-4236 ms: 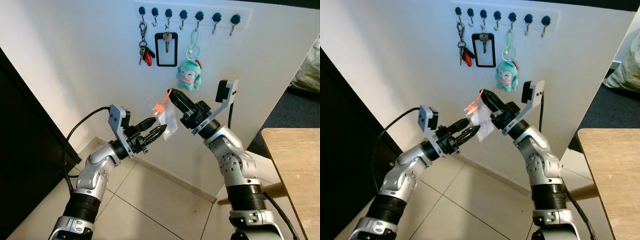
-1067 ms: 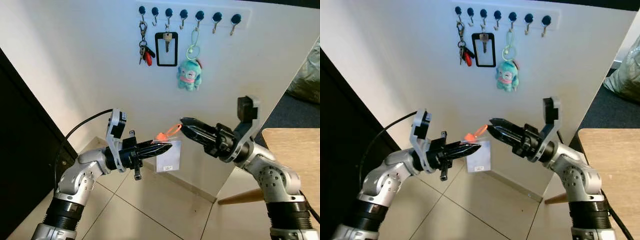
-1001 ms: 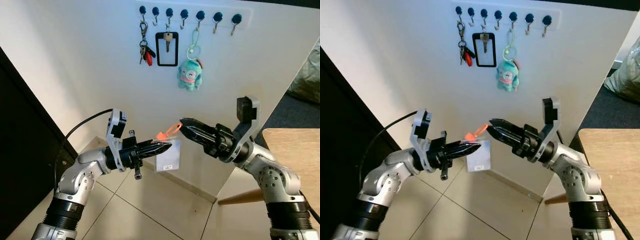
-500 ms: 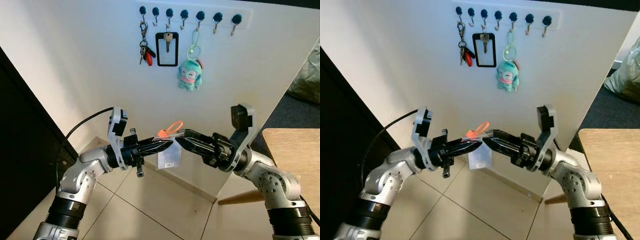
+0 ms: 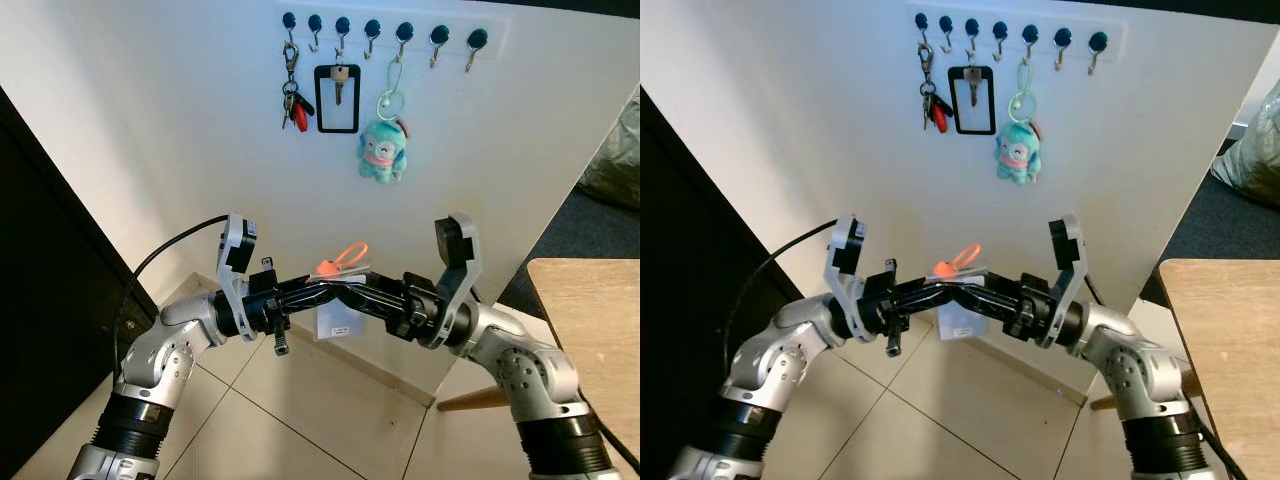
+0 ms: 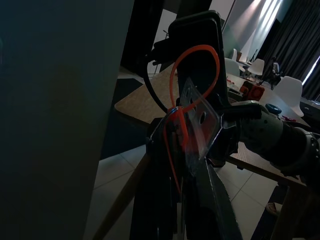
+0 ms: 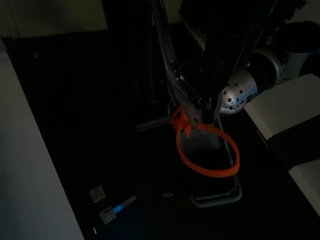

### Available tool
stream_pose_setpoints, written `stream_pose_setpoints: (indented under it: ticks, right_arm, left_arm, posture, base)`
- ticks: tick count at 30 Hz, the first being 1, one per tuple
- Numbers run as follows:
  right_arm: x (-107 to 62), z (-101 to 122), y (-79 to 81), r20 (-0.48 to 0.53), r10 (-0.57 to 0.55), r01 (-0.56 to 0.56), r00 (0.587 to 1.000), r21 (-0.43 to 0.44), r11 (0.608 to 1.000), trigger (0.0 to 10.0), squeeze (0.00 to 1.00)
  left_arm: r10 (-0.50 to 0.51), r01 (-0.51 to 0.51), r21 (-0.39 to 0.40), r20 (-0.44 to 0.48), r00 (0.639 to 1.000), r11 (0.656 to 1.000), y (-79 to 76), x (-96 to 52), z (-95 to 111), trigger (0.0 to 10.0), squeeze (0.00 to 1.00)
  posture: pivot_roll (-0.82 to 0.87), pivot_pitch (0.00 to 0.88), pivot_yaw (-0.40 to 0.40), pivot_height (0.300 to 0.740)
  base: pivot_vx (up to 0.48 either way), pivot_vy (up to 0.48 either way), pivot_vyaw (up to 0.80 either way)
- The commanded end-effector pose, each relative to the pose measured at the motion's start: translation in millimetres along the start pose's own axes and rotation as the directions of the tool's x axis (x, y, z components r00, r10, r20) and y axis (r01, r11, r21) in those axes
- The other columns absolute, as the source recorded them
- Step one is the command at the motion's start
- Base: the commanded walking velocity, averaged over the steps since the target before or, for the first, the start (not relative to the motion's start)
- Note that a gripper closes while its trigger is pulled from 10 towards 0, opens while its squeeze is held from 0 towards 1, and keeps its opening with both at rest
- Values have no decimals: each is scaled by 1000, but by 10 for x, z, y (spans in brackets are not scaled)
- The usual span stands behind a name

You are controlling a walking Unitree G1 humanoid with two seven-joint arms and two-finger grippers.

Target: Hang keys on a hook

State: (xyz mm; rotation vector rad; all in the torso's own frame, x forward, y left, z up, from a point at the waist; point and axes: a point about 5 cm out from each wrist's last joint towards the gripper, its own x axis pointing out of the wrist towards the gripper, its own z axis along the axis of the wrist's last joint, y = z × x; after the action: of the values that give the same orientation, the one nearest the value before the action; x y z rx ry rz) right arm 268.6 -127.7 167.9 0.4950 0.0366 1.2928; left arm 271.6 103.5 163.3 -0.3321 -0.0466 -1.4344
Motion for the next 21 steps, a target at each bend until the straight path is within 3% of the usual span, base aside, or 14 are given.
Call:
stream_pose_setpoints:
  ticks: [1,13,21]
  right_arm:
    - [50,-46,33,-6,15,-15,1000,0,1000,10000,0]
    - [59,77,79,99,53,-54,994,9,999,10000,0]
    - [5,73,56,67,40,-40,997,-4,999,10000,0]
  left_arm:
    - [-27,27,4,7,1000,1000,-33,74,-1,7608,0]
    - [-61,61,-23,-8,998,998,-63,81,-46,7608,0]
    - [-59,59,-23,-13,998,998,-58,65,-51,7569,0]
  posture:
    - [-131,48,82,740]
    - [-134,49,84,740]
    - [-132,47,81,740]
  base:
    - [0,0,0]
    - [0,0,0]
    - [0,0,0]
